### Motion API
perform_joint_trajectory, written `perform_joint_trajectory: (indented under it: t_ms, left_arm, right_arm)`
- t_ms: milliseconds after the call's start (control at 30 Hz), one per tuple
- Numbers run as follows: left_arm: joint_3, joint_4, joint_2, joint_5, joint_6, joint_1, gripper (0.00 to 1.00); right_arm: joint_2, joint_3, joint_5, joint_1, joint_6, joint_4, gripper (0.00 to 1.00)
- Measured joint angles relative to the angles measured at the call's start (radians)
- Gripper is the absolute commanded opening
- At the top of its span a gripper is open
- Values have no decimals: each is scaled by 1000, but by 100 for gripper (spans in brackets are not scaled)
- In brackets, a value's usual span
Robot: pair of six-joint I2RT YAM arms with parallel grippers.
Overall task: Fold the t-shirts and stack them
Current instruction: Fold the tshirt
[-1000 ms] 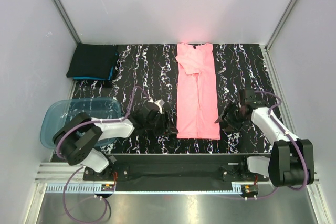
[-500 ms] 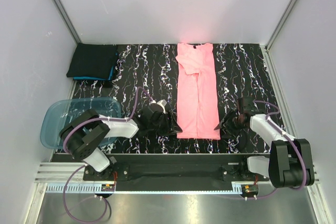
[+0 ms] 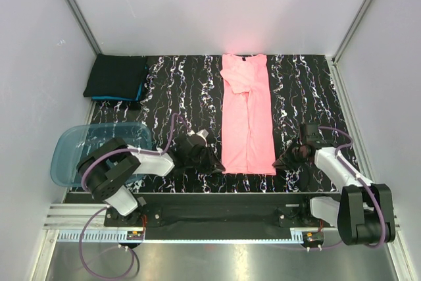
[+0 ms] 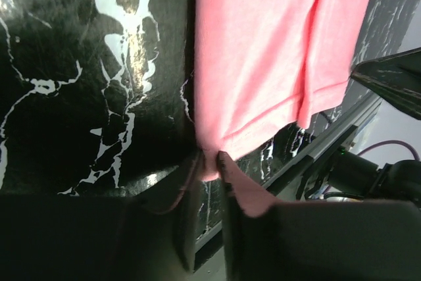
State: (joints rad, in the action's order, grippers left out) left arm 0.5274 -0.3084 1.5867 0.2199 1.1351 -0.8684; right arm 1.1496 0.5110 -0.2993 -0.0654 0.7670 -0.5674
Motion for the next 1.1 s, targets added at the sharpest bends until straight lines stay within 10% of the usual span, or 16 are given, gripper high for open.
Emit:
perform_joint_trajectory:
  t_ms: [133,1100]
  left_arm:
    - [-3,0,4,2,9,-3,1]
    - [-50,187,-152,-57,-42,29,0]
  right_arm:
    - [-25,-1,3,0,11,-10,51]
    - [-73,-12,74,-176,114,-47,52]
